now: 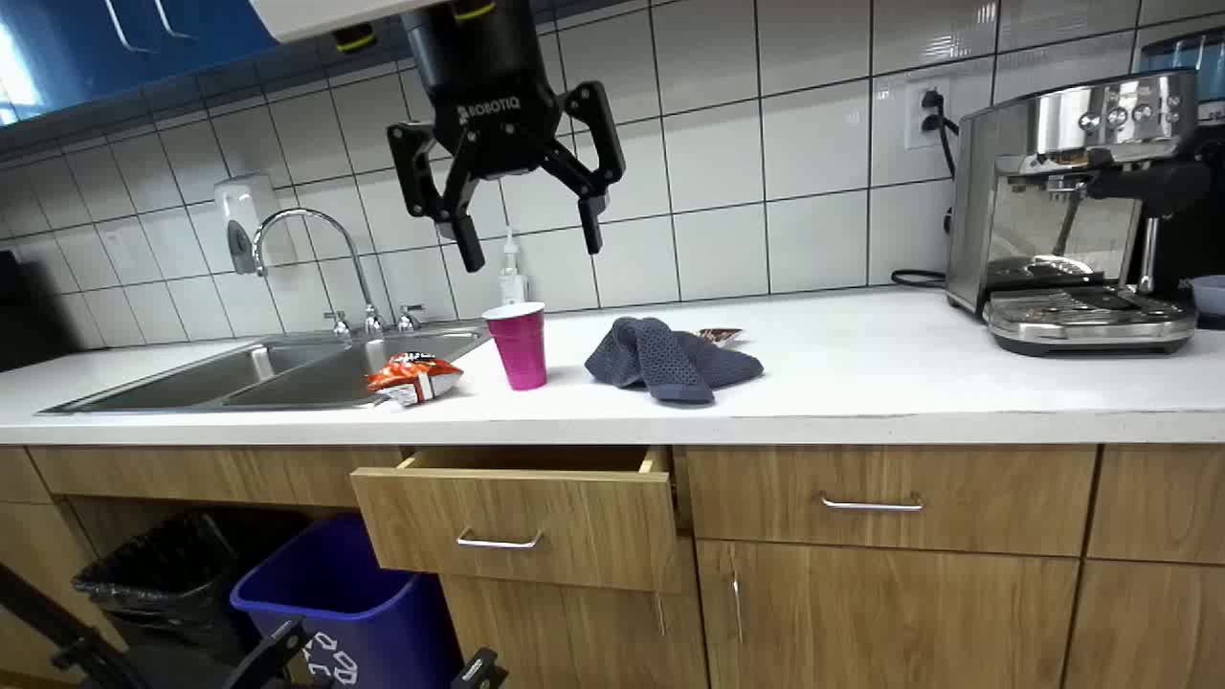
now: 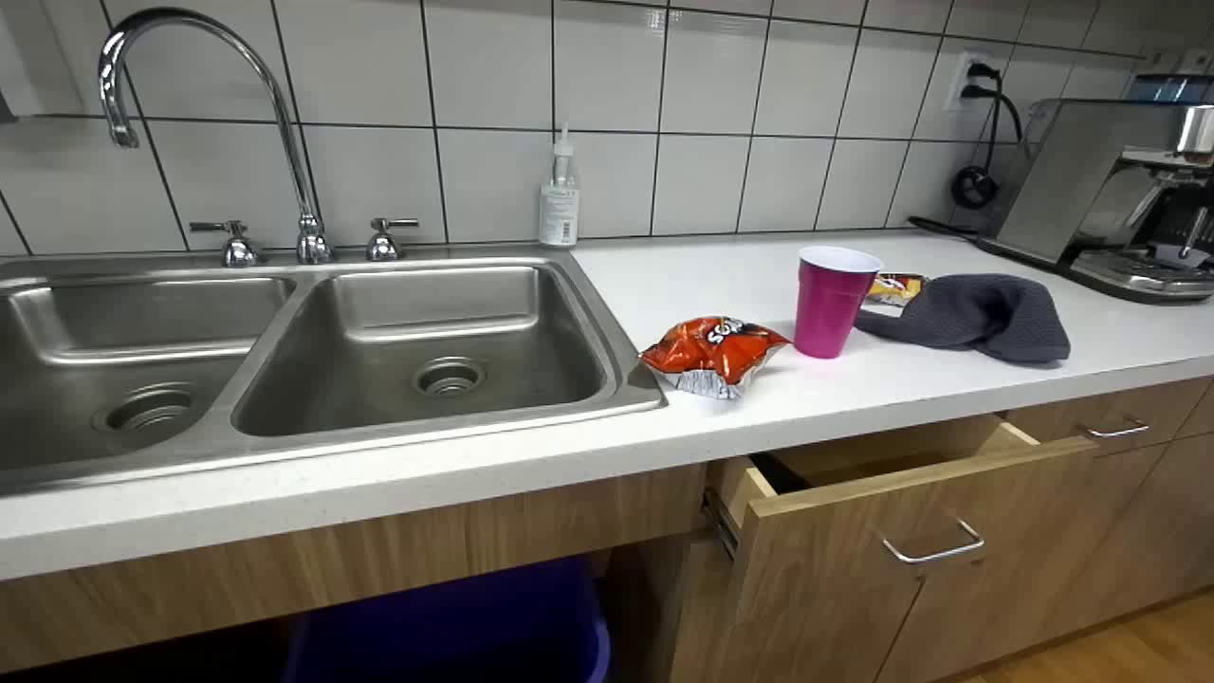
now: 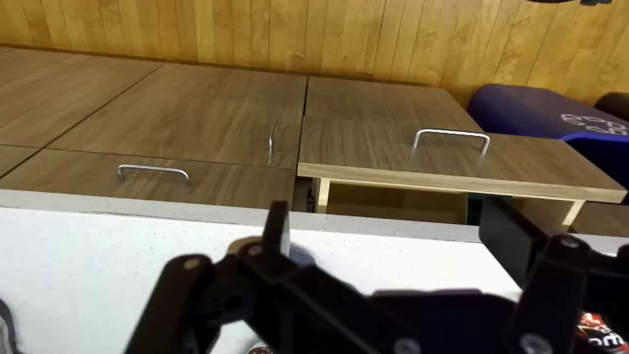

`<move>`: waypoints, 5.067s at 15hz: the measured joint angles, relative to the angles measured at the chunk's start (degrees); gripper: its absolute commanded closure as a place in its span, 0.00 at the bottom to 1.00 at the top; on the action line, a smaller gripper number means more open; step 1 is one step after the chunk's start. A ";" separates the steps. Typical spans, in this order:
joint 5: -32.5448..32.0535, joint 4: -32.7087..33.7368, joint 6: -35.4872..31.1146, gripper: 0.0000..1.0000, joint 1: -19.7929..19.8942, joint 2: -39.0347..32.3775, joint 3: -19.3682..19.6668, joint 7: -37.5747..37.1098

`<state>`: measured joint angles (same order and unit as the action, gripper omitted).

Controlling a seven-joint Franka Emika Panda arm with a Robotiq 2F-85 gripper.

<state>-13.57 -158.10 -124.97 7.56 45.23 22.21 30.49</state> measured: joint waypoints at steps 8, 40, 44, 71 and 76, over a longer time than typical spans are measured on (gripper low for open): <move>0.31 -0.01 0.00 0.00 -0.08 -0.40 0.00 0.00; 23.92 -0.60 -38.04 0.00 -9.24 -44.04 -11.36 -5.42; 25.03 0.47 -39.48 0.00 -10.13 -47.43 -11.84 -5.44; 22.58 8.99 -43.32 0.00 -4.81 -58.68 -20.58 -8.57; 21.49 9.70 -44.13 0.00 -4.39 -60.06 -20.90 -10.25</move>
<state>7.91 -148.40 -169.09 3.17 -14.83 1.30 20.24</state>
